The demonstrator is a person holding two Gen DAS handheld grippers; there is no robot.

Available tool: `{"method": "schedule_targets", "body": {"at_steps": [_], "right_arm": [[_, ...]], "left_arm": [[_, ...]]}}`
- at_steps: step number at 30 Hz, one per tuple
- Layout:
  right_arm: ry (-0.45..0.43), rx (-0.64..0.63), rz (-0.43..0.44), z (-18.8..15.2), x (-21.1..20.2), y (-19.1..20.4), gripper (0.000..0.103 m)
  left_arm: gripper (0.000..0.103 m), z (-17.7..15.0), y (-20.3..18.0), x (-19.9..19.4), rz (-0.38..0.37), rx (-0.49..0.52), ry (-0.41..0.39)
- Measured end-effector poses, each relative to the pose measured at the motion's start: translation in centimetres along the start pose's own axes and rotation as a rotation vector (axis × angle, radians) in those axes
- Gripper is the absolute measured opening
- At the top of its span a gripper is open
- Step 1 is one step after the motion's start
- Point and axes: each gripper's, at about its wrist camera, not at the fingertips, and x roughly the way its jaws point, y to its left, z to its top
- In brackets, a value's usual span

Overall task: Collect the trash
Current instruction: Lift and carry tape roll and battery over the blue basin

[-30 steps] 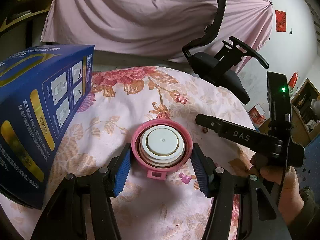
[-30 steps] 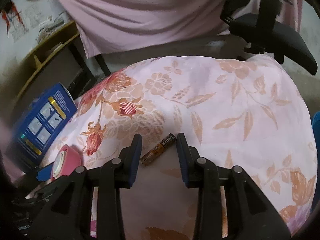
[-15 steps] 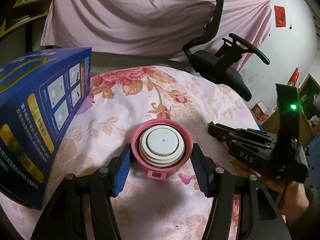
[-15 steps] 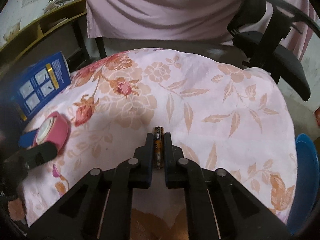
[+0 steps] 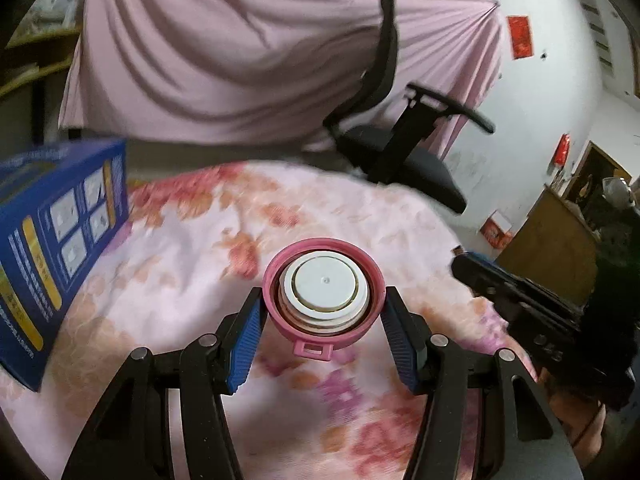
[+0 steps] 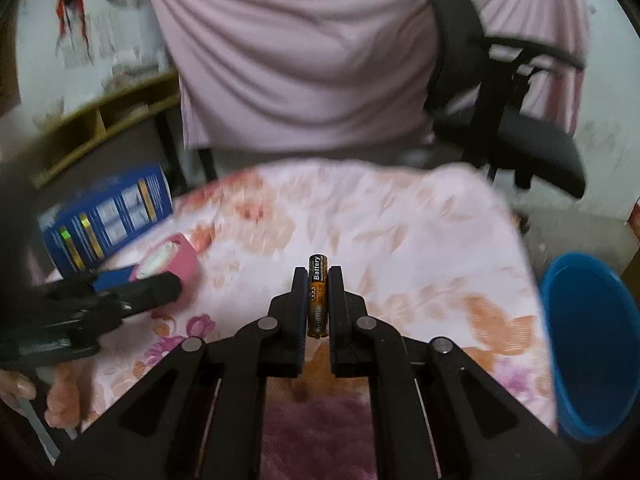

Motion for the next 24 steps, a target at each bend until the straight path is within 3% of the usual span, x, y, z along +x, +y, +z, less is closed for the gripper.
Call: {"method": "schedule_targets", "body": {"at_steps": [3, 12, 18, 24], "right_arm": [[-0.131, 0.019, 0.009, 0.0, -3.0, -0.8, 0.030], [-0.375, -0.054, -0.140, 0.6, -10.1, -3.3, 0.030], [-0.468, -0.031, -0.252, 0.4, -13.5, -6.9, 0.030], [-0.495, 0.042, -0.361, -0.3, -15.7, -11.6, 0.030]], "left_arm": [[0.052, 0.1, -2.2, -0.9, 0.005, 0.040, -0.094], [0.052, 1.8, -10.1, -1.9, -0.013, 0.129, -0.299], [0.052, 2.7, -16.3, -0.6, -0.053, 0.220, -0.369], [0.052, 3.2, -21.8, 1.9, -0.091, 0.292, -0.388]]}}
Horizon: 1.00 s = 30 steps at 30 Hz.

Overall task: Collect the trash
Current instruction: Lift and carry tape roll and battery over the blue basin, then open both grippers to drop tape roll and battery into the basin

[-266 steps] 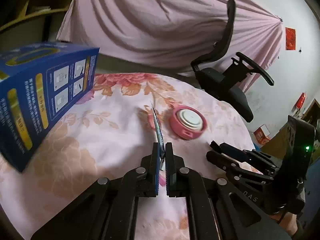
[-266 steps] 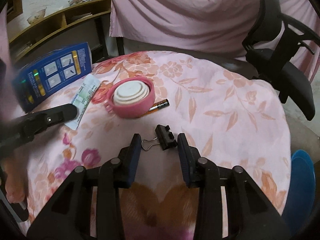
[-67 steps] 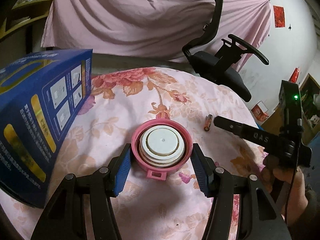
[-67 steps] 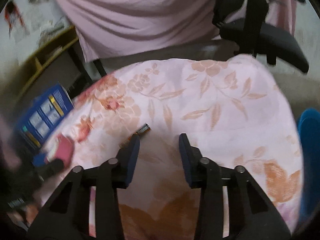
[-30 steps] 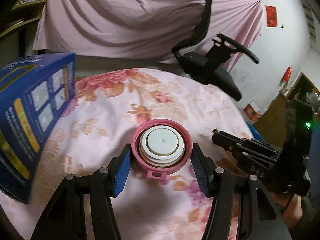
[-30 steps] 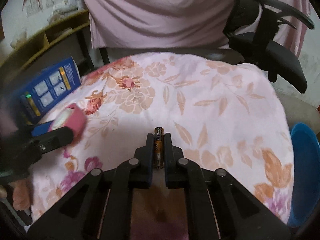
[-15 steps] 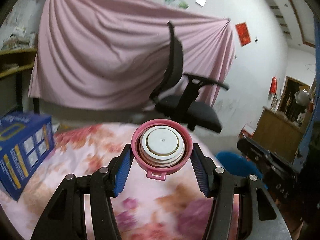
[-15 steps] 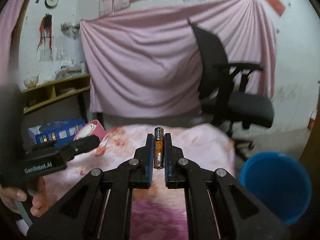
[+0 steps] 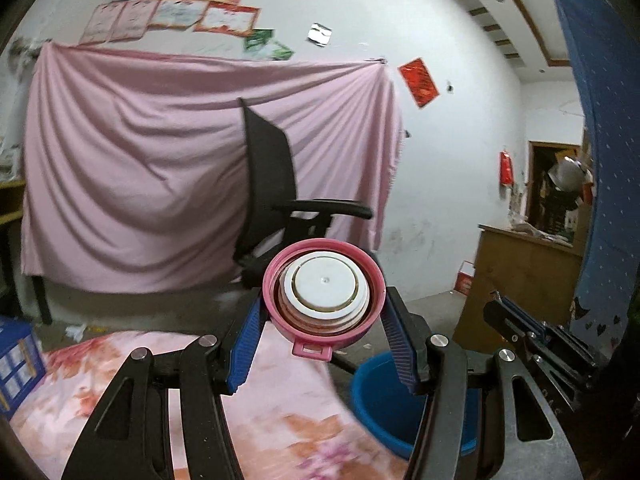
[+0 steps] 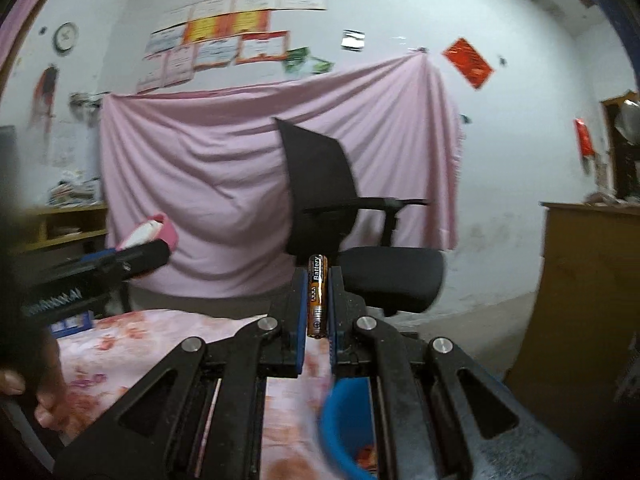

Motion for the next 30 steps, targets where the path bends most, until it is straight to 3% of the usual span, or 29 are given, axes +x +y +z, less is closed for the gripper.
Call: {"method": "schedule_targets", "body": {"at_steps": [6, 14, 23, 30], "right_arm": [[0.012, 0.073, -0.091, -0.5, -0.2, -4.6, 0.030], [0.043, 0.150, -0.148, -1.7, 0.2, -7.9, 0.030], [0.175, 0.266, -0.162, -3.6, 1.9, -10.5, 0.030], [0.229, 0.314, -0.159, -4.3, 2.7, -11.5, 0.030]], "left_arm": [[0.052, -0.4, -4.7, 3.2, -0.050, 0.053, 0.009], [0.052, -1.5, -8.6, 6.2, -0.092, 0.104, 0.043], [0.052, -3.2, -9.9, 9.4, -0.130, 0.094, 0.204], [0.052, -4.1, -10.4, 10.9, -0.140, 0.067, 0.300]]}}
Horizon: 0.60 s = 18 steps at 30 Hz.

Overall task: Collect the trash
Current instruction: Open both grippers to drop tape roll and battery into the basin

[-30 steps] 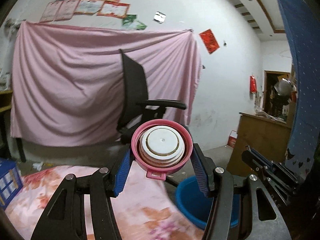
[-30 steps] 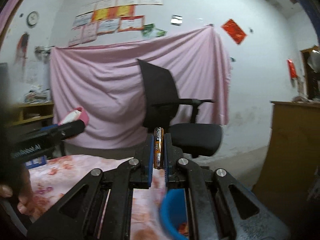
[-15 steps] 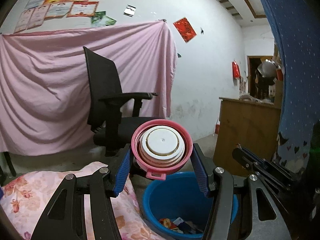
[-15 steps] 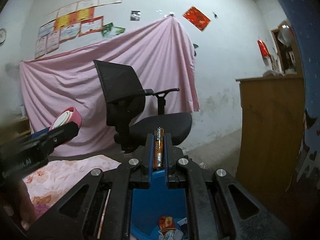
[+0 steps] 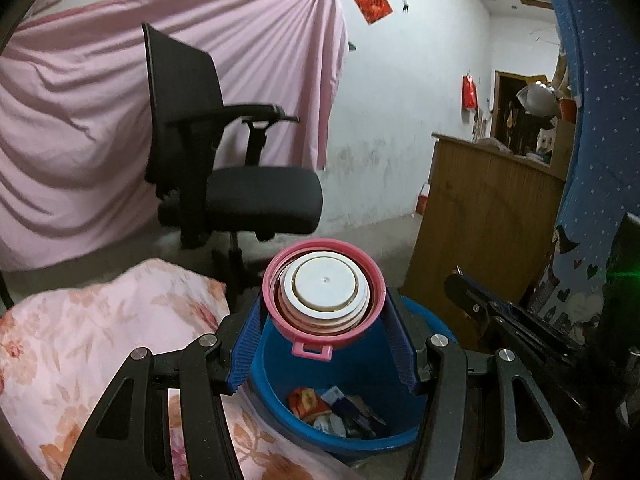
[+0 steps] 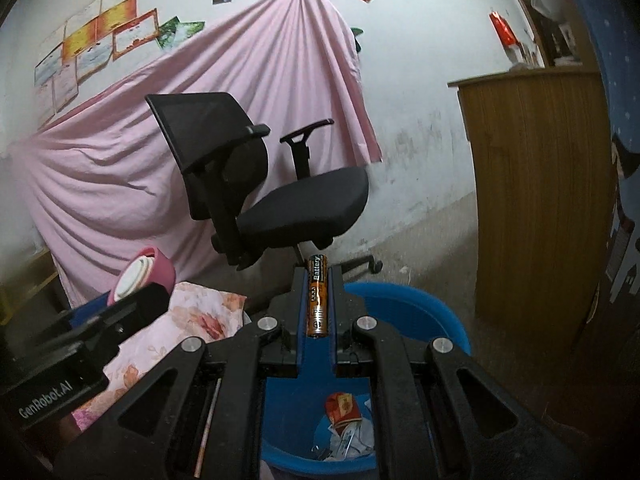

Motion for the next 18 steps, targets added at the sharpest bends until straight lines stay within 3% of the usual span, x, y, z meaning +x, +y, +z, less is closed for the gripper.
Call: {"method": "schedule_targets", "body": {"at_steps": [15, 18], "right_arm": [[0.110, 0.030, 0.008, -0.7, 1.7, -0.5, 0.031], [0.135, 0.036, 0.004, -0.9, 2.1, -0.7, 0.032]], "left_arm": [[0.053, -0.7, 1.0, 2.8, -0.046, -0.129, 0.174], [0.059, -0.6, 1.4, 2.7, -0.028, -0.140, 0.183]]}}
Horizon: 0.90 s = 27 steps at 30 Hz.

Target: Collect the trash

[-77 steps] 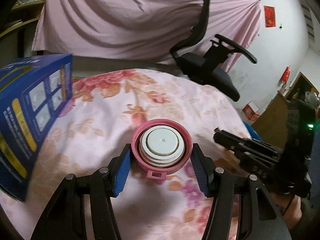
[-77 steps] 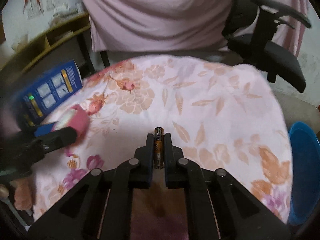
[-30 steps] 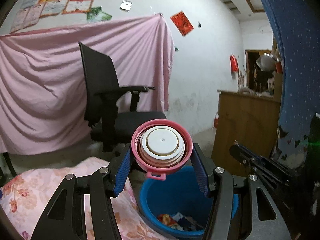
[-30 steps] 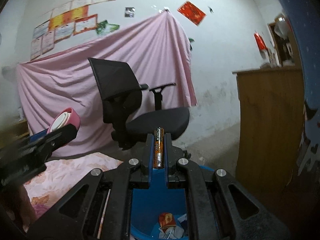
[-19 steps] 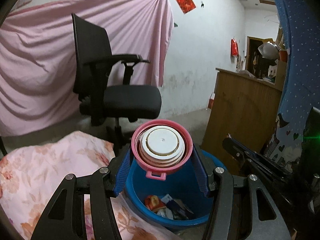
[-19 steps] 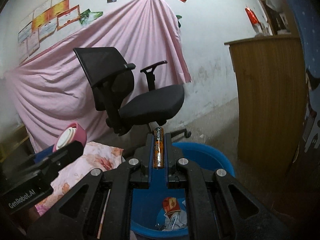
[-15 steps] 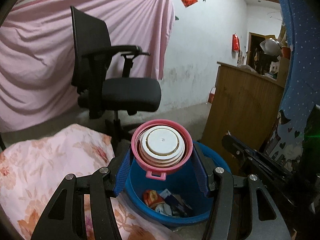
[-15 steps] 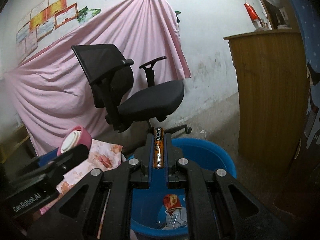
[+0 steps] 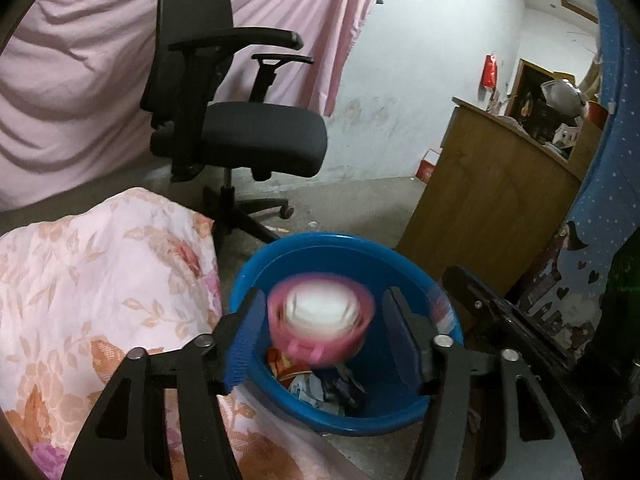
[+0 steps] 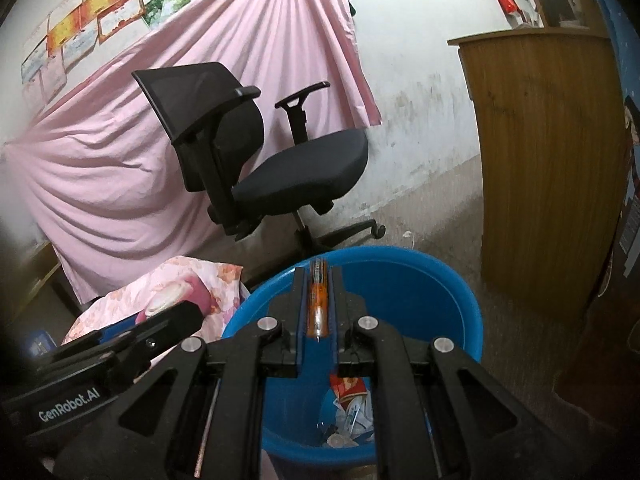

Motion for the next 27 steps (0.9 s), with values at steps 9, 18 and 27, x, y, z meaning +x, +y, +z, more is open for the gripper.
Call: {"method": "schedule_targets", "body": {"at_steps": [9, 18, 27], "right_arm": [[0.007, -0.006, -0.014, 0.1, 0.1, 0.0, 0.036], [-0.042, -0.012, -0.006, 0.1, -1.0, 0.7, 0.064], [-0.089, -0.042, 0.011, -0.4, -2.8, 2.6, 0.084]], "left_arm": [[0.067, -0.3, 0.9, -2.3, 0.049, 0.017, -0.049], [0.071, -0.7, 2.0, -5.4, 0.098, 0.029, -0.093], [0.079, -1.7, 4.0, -9.9, 0.149, -0.009, -0.138]]}}
